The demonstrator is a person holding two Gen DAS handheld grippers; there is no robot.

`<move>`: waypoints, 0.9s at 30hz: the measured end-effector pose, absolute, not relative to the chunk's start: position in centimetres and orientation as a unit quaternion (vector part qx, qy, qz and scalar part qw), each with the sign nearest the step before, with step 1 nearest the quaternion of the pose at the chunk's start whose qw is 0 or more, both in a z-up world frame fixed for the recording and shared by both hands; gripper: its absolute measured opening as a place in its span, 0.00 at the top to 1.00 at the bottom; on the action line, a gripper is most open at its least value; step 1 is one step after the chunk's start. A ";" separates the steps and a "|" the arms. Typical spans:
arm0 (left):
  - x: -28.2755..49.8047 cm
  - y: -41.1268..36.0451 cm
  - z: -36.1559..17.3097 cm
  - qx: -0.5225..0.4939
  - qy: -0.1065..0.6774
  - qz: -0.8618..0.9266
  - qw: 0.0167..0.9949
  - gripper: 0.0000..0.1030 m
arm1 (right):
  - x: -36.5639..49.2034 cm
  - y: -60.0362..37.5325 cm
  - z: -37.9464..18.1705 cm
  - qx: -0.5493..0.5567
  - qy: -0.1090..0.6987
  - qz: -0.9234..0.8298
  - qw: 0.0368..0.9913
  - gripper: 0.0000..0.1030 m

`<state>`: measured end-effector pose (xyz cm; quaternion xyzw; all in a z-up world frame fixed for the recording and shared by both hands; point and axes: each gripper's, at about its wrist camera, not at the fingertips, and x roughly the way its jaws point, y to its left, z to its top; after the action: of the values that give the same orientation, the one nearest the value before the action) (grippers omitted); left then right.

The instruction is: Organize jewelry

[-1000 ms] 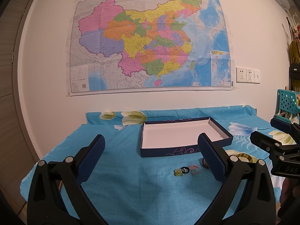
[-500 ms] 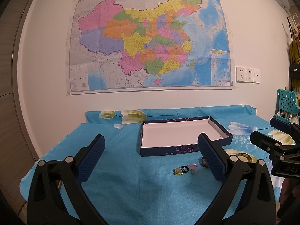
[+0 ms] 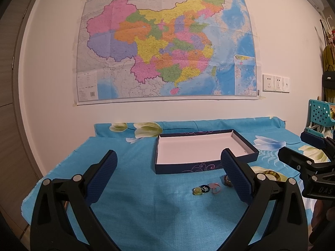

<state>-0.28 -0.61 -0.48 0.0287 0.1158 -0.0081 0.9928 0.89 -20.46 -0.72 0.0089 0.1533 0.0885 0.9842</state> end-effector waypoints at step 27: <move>1.4 -1.9 -1.4 0.031 0.150 -0.032 0.988 0.05 | 1.7 -20.7 -1.1 0.018 0.175 0.095 0.980 0.06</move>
<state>1.42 -1.88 -1.36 0.0313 0.1503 -0.0316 0.9876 1.70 -20.74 -1.07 0.0179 0.1752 0.0948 0.9798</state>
